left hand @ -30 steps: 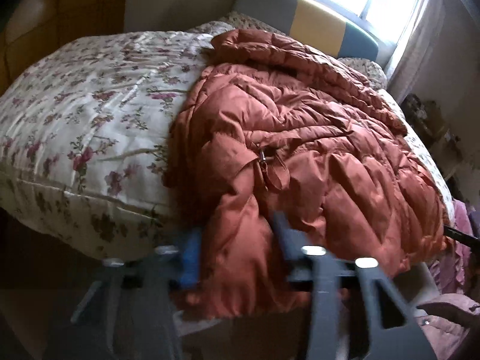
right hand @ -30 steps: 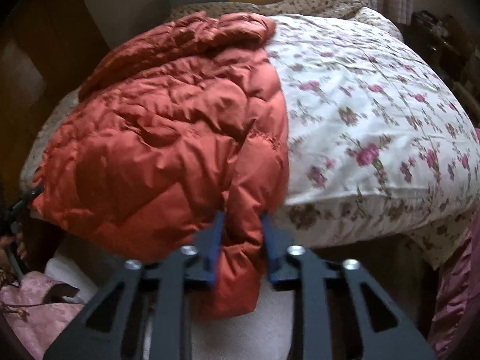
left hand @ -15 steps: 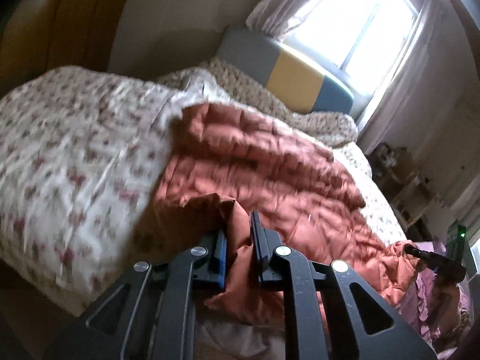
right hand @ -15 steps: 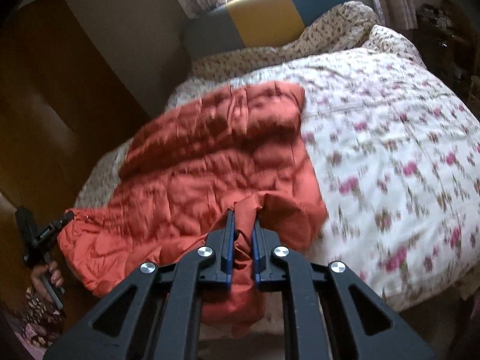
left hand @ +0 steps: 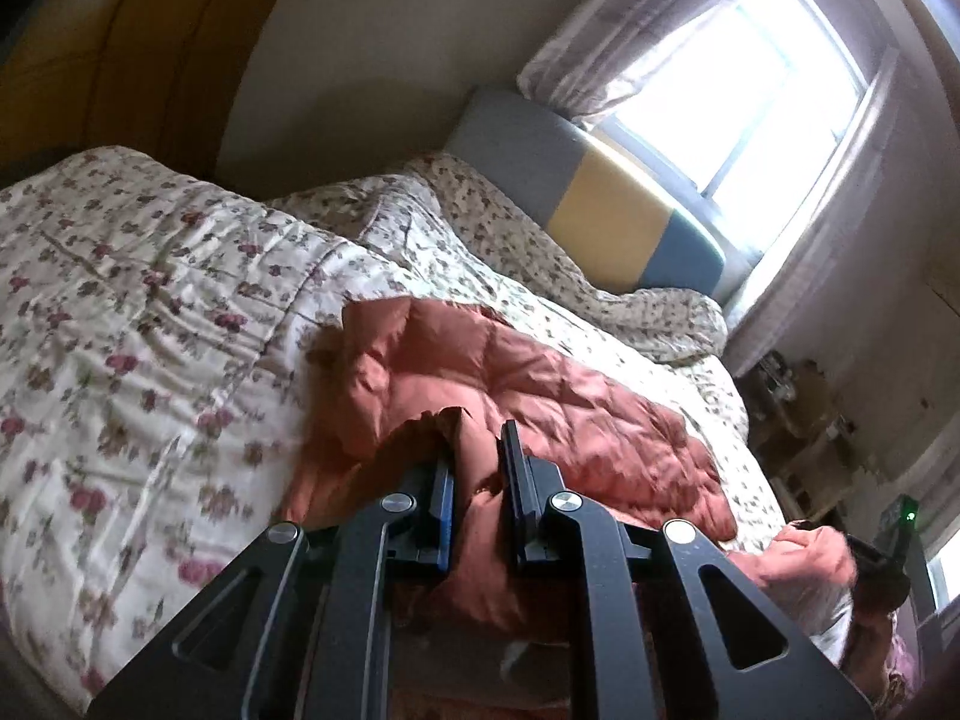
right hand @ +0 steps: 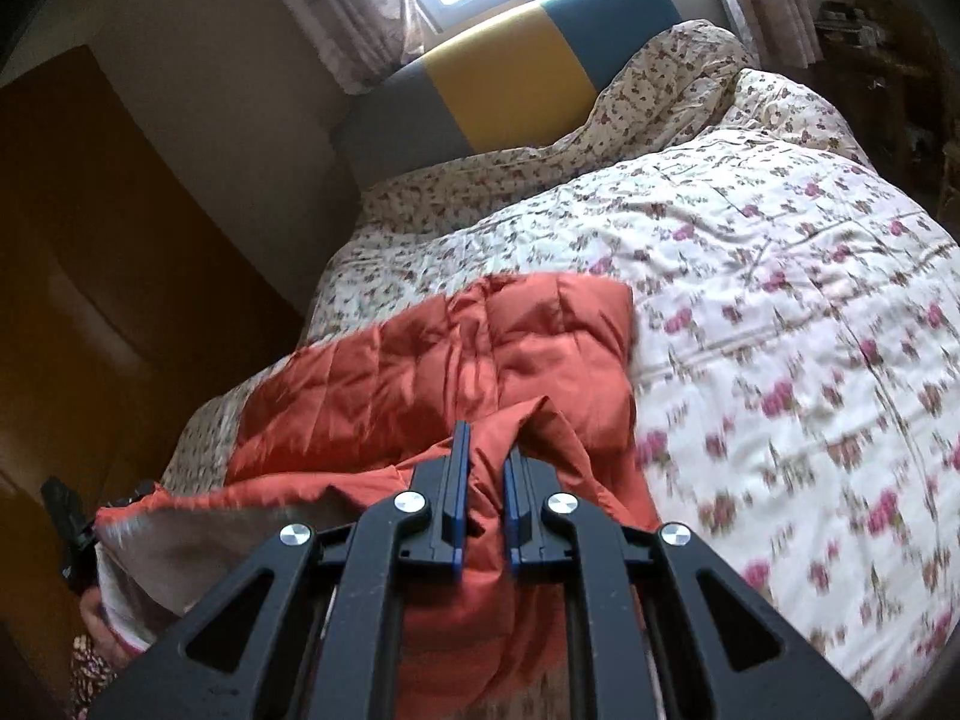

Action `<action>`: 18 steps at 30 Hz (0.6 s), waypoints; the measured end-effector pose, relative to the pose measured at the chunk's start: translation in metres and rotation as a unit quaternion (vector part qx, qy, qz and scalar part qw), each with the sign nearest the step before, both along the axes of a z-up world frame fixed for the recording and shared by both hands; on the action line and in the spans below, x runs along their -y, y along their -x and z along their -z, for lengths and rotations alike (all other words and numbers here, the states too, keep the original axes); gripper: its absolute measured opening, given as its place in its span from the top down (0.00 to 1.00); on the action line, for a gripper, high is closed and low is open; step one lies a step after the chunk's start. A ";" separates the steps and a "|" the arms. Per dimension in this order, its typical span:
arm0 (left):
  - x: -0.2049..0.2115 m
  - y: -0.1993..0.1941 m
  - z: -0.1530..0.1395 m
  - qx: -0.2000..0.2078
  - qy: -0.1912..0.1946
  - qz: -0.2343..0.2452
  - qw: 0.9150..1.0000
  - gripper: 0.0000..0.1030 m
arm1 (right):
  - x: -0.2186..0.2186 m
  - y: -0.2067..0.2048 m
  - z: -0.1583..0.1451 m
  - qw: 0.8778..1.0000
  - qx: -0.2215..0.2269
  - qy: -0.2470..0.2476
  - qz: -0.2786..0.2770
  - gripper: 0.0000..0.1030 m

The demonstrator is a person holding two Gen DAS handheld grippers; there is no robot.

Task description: Fold large clothes

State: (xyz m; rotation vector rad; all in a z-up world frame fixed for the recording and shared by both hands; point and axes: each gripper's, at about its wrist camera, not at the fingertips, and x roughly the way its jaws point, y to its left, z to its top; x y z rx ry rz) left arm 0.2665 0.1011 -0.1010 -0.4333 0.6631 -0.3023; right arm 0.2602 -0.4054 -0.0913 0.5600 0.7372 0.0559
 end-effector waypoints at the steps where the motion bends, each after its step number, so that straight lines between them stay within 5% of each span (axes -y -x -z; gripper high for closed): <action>1: 0.000 -0.009 0.002 -0.003 -0.001 -0.003 1.000 0.87 | 0.003 -0.011 0.002 1.000 -0.003 -0.001 0.004 0.92; 11: 0.013 -0.098 0.028 -0.051 -0.023 -0.014 0.998 0.87 | 0.032 -0.086 0.045 0.998 -0.041 -0.038 0.035 0.90; 18: 0.022 -0.136 0.039 -0.072 -0.030 -0.013 0.997 0.83 | 0.047 -0.109 0.070 0.995 -0.025 -0.086 0.051 0.85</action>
